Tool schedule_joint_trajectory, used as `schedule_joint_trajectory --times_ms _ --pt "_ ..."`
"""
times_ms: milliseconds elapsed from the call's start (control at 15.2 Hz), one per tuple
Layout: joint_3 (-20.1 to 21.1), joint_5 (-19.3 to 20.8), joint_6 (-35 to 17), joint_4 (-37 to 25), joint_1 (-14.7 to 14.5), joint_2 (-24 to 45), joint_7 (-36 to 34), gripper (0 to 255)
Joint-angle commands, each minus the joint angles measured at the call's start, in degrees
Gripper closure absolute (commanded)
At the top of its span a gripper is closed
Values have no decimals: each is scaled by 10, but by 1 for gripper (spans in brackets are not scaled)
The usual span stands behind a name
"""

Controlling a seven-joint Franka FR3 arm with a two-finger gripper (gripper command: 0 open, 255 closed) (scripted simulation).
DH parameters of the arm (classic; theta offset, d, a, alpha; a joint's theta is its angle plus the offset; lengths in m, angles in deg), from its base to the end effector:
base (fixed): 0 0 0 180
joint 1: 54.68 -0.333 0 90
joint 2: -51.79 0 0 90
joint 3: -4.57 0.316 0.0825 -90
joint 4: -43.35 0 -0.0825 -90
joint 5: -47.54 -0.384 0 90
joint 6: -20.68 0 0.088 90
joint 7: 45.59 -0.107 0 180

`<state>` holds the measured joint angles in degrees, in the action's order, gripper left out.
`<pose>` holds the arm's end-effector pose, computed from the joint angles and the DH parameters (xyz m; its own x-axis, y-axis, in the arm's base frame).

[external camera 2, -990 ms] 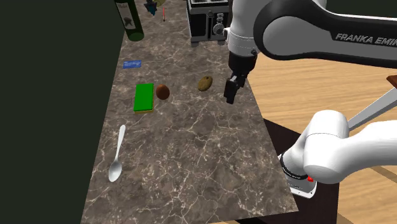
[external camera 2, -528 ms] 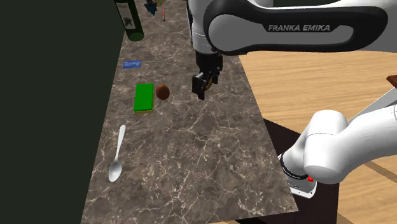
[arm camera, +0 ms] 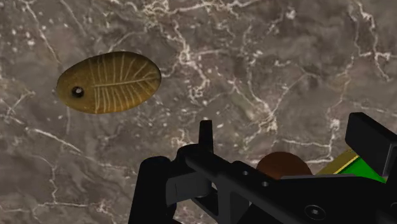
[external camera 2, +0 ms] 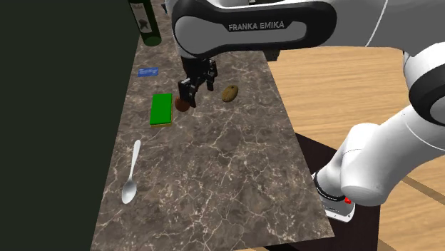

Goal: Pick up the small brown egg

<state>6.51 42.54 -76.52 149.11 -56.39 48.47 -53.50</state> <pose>0.5331 0.0427 0.5368 0.9911 -0.0852 -0.1024 -0.0926 -0.9933 -0.0697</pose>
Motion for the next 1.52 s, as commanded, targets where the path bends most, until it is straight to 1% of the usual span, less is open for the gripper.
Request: schedule_joint_trajectory --times_ms 0,264,330,792,924,990,1452 --pt "3 2 6 -52 -3 47 -12 0" --pt "7 7 29 -174 -8 148 -32 0" --pt "7 8 30 -179 -9 152 -33 0" --pt "7 7 -28 -121 -9 153 -29 0" --pt "7 7 -28 -121 -9 153 -29 0" --pt "7 7 -28 -122 -9 153 -29 255" --pt "8 7 -28 -121 -9 152 -29 255"
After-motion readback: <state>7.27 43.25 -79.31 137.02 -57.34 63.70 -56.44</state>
